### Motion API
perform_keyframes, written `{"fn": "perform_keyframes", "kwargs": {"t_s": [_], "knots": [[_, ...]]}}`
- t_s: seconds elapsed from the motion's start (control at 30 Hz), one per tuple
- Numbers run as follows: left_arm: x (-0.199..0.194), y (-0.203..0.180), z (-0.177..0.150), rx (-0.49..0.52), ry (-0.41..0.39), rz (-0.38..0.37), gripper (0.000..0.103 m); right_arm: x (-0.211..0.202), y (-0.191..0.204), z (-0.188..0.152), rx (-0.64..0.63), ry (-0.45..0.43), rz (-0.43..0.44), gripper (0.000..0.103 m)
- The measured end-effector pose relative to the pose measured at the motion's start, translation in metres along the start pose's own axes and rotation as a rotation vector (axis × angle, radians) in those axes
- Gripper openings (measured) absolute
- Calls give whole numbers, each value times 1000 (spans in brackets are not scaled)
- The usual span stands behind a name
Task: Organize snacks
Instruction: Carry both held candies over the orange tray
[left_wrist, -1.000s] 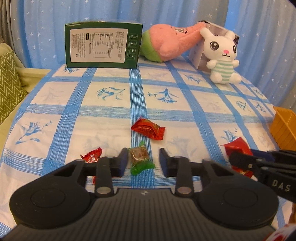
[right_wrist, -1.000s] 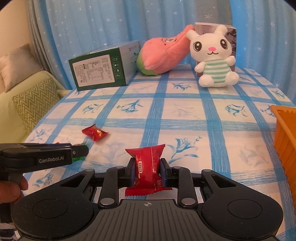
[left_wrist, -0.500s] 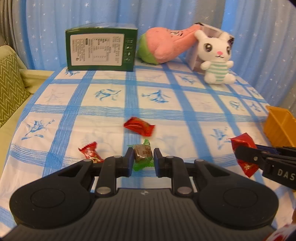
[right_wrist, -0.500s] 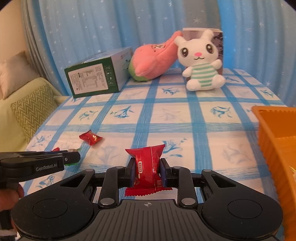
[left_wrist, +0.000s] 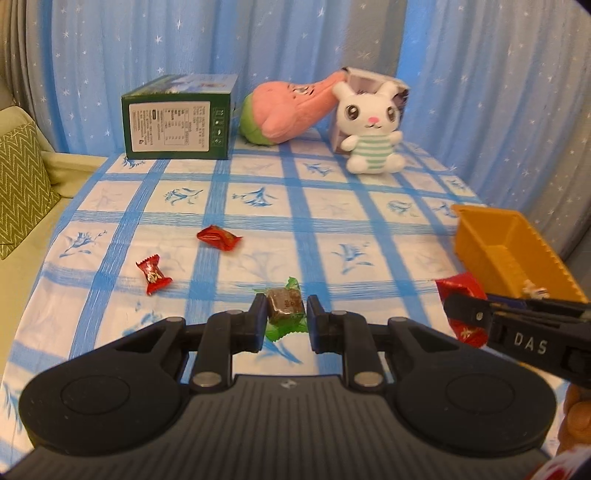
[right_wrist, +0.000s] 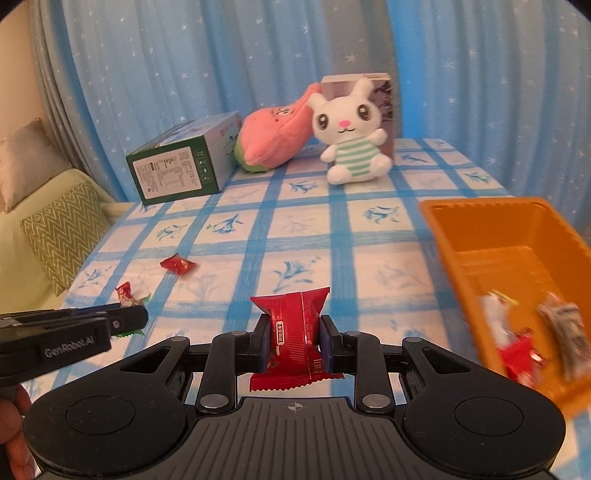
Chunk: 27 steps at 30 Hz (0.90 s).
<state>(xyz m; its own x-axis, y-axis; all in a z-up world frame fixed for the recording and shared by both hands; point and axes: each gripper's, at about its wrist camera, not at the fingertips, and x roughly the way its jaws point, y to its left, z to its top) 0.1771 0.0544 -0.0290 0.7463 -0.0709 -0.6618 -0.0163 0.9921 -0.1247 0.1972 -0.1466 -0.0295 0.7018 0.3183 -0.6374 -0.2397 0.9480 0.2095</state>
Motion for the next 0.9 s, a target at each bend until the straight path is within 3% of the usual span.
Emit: {"fn": "perform_keyframes", "kwargs": {"t_s": [0.43,0.9], "knots": [[-70,-66,-27,28,-16,-77,20,-93,-37,-27,50,-28,-66,27],[-88,-115,-30,88,-14,-134,20,-134,-71,-32,81,-48,-117,27]]}}
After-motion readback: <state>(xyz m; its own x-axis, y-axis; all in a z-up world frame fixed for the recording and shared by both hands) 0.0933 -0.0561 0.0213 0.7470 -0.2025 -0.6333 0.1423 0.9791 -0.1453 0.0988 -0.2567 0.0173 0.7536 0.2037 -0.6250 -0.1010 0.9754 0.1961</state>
